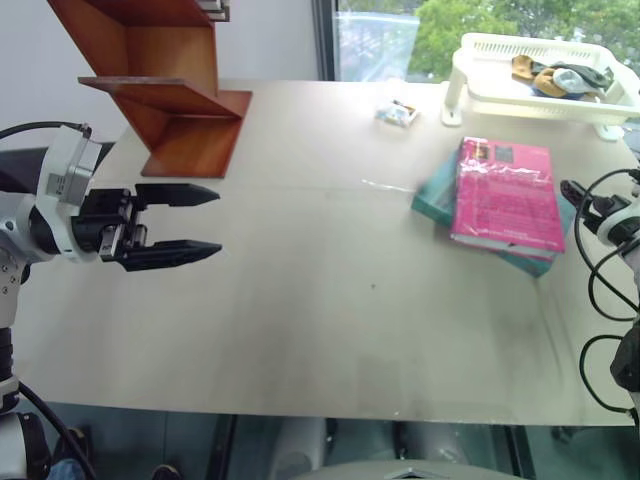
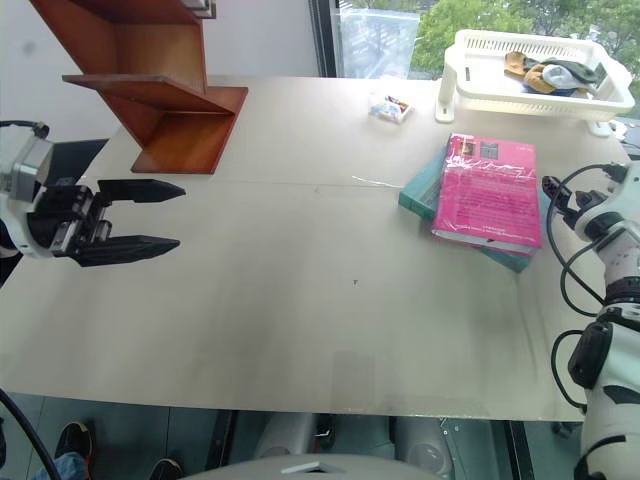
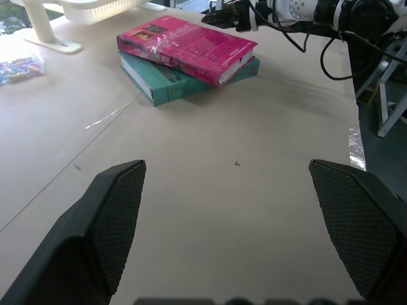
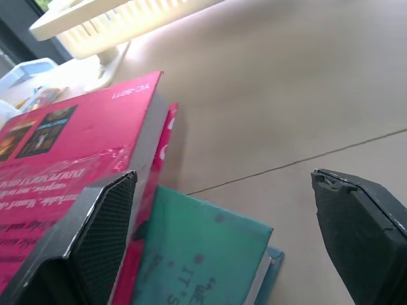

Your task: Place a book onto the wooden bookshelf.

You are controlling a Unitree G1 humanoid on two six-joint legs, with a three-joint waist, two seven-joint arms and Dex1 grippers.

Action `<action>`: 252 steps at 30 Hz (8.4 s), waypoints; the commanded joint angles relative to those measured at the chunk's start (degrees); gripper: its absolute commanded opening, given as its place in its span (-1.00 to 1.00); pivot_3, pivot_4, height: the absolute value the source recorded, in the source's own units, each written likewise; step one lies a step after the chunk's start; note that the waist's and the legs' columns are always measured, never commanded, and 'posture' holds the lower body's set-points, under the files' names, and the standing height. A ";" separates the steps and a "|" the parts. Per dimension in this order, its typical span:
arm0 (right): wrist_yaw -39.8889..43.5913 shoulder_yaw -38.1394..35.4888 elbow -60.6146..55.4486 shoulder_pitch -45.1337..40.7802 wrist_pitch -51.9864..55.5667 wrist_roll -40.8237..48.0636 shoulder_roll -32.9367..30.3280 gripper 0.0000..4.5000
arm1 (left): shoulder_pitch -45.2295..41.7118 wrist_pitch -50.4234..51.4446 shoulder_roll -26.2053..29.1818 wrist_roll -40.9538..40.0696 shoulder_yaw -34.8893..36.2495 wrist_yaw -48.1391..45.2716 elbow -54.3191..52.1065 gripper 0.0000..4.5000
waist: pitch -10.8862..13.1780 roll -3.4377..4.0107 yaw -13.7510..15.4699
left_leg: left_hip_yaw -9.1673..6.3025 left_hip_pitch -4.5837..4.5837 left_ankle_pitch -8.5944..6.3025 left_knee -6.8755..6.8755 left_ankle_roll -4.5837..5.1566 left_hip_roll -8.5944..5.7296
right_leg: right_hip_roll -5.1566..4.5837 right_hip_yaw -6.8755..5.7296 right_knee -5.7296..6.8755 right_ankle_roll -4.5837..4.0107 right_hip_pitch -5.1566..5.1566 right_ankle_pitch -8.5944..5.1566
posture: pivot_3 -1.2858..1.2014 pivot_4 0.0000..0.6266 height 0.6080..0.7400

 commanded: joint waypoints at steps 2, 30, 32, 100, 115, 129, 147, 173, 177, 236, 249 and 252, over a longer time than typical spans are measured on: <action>-0.88 0.04 4.41 -3.09 -2.70 -1.67 -0.01 1.00 | -0.12 -1.94 1.35 1.00 1.16 -1.16 0.37 0.97 | 0.01 -0.01 -0.36 | 0.03 0.00 0.00 0.00 0.00 0.01 | 0.00 0.04 0.02 0.00 -0.02 0.00 | 0.03 -0.52 1.00; 27.79 10.61 -10.63 3.39 5.44 -2.58 9.77 1.00 | 5.29 -4.18 2.29 2.05 5.41 0.03 0.16 0.97 | 0.18 -0.20 -1.18 | 0.28 0.07 0.00 0.06 -0.01 0.19 | 0.12 0.32 0.52 0.00 -0.29 0.00 | 0.03 -0.52 1.00; 28.99 12.14 -13.75 5.38 6.64 -2.69 10.37 1.00 | 5.60 -4.25 2.51 2.28 5.51 0.08 0.09 0.97 | 0.18 -0.21 -1.12 | 0.26 0.06 0.00 0.09 0.00 0.18 | 0.12 0.31 0.54 -0.01 -0.29 0.00 | 0.03 -0.52 1.00; 46.80 34.05 -41.80 19.62 -6.06 -10.29 8.47 1.00 | 7.04 -3.97 2.19 3.30 4.45 3.31 -1.18 0.97 | 0.20 -0.55 -0.87 | 0.11 0.13 -0.01 0.18 -0.02 0.20 | 0.04 0.12 0.66 -0.01 -0.25 0.00 | 0.03 -0.52 1.00; 42.62 23.89 -52.43 28.00 -9.31 -5.39 -2.89 1.00 | 5.65 -4.69 1.03 3.82 2.51 2.79 -0.18 0.97 | 0.21 -0.74 -0.28 | 0.10 0.05 -0.01 0.29 -0.02 0.21 | -0.06 0.08 0.66 0.00 -0.24 0.05 | 0.03 -0.52 1.00; 40.67 31.38 -62.40 23.54 -1.21 -5.47 -0.75 1.00 | 2.67 -7.80 0.82 6.66 -0.46 2.10 4.33 0.97 | 0.29 -0.74 -0.88 | 0.15 0.06 -0.01 0.25 -0.01 0.21 | 0.02 0.13 0.65 0.00 -0.28 0.04 | 0.03 -0.52 1.00; 39.88 41.55 -54.78 11.51 -5.06 -10.18 14.51 1.00 | 12.35 -8.23 1.33 6.88 7.19 3.44 0.88 0.97 | 0.38 -0.82 -1.02 | 0.09 0.05 -0.01 0.25 -0.02 0.23 | -0.08 0.08 0.67 0.00 -0.29 0.05 | 0.03 -0.52 1.00; 37.51 43.39 -50.43 9.42 -8.27 -13.36 21.02 1.00 | 9.76 -8.17 1.16 6.70 5.54 3.19 3.48 0.97 | 0.38 -0.82 -1.04 | 0.07 0.03 -0.01 0.24 -0.02 0.21 | -0.02 0.03 0.67 0.00 -0.31 0.05 | 0.03 -0.52 1.00; 37.39 42.84 -49.33 9.29 -9.05 -13.46 21.02 1.00 | 10.41 -7.67 1.09 6.47 6.19 3.23 3.21 0.97 | 0.38 -0.82 -1.03 | 0.07 0.04 -0.01 0.25 -0.02 0.21 | -0.02 0.03 0.67 0.00 -0.30 0.05 | 0.03 -0.52 1.00; 42.91 -10.51 -90.47 48.78 15.38 29.67 -14.10 1.00 | -26.42 28.12 -14.78 3.32 -32.90 -5.82 53.33 0.97 | 0.47 -1.02 0.51 | -0.05 -0.11 -0.02 0.44 0.00 0.17 | 0.02 -0.05 0.65 0.01 -0.22 0.04 | 0.03 -0.52 1.00; 42.64 -10.51 -88.95 46.71 14.75 34.40 -12.75 1.00 | -26.34 27.61 -13.13 2.43 -31.30 -5.82 54.03 -0.66 | 0.47 -1.02 0.58 | -0.06 -0.12 -0.02 0.46 0.01 0.17 | 0.01 -0.07 0.65 0.01 -0.22 0.04 | 0.03 -0.52 1.00; 42.66 -10.19 -88.95 47.13 14.18 33.84 -12.50 1.00 | -26.04 27.91 -12.65 1.89 -30.86 -5.82 53.84 -0.66 | 0.47 -1.02 0.58 | -0.06 -0.12 -0.02 0.47 0.01 0.17 | 0.01 -0.06 0.66 0.01 -0.22 0.04 | 0.03 -0.52 1.00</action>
